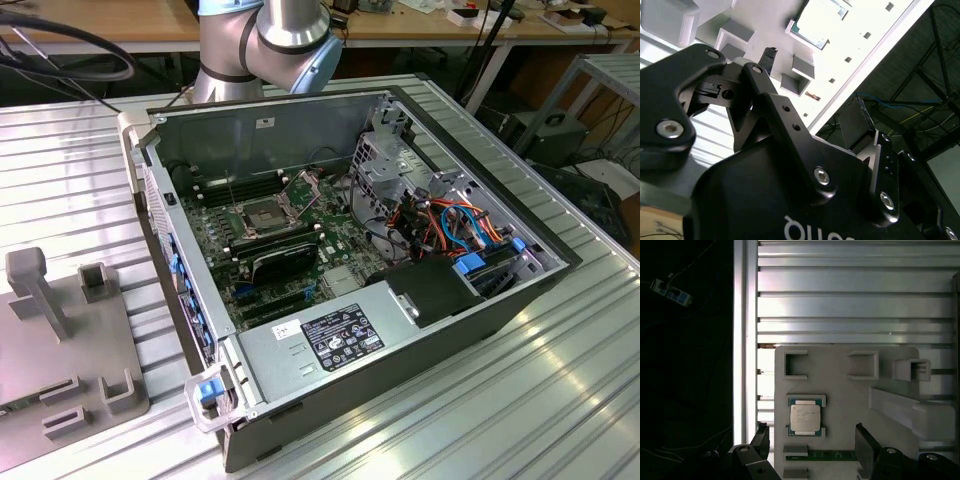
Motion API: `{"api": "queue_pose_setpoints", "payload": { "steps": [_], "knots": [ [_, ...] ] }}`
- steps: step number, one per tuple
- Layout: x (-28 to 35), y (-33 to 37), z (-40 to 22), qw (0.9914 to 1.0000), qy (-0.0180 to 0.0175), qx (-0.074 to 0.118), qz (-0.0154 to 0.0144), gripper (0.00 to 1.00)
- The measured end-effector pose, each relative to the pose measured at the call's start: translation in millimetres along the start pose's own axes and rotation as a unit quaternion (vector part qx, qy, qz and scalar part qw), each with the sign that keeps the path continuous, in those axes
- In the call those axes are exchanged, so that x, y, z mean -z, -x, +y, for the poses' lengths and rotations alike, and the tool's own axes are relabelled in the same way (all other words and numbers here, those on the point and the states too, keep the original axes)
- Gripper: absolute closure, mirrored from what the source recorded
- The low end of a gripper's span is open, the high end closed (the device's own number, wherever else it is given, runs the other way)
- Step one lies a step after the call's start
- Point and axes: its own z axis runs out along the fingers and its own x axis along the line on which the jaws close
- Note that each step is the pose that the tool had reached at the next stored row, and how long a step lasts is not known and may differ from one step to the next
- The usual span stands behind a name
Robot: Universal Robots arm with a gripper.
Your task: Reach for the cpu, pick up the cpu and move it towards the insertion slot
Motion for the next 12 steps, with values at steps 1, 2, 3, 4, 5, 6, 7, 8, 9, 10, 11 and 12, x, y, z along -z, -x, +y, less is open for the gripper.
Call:
{"api": "queue_pose_setpoints", "payload": {
  "steps": [1,2,3,4,5,6,7,8,9,10,11,12],
  "knots": [
    [-0.2,0.0,0.0,1.00000,0.0000,0.000,0.0000,0.22],
    [-0.5,0.0,0.0,1.00000,0.0000,0.000,0.0000,0.22],
    [-0.7,0.0,0.0,1.00000,0.0000,0.000,0.0001,0.22],
    [-0.9,0.0,0.0,1.00000,0.0000,0.000,0.0001,0.22],
    [-1.2,0.0,0.0,1.00000,0.0000,0.000,0.0002,0.22],
    [-1.6,0.0,0.0,1.00000,0.0000,0.000,0.0002,0.22],
    [-2.0,0.0,-0.1,1.00000,0.0000,0.000,0.0003,0.22],
    [-2.5,0.0,-0.1,1.00000,0.0000,0.000,0.0004,0.22],
    [-2.8,0.0,-0.1,1.00000,0.0000,0.000,0.0006,0.22],
    [-3.3,0.0,-0.2,1.00000,0.0000,0.000,0.0006,0.22],
    [-4.1,0.0,-0.2,1.00000,0.0000,0.000,0.0010,0.22],
    [-5.1,0.0,-0.2,1.00000,0.0000,0.000,0.0014,0.22]
  ]
}}
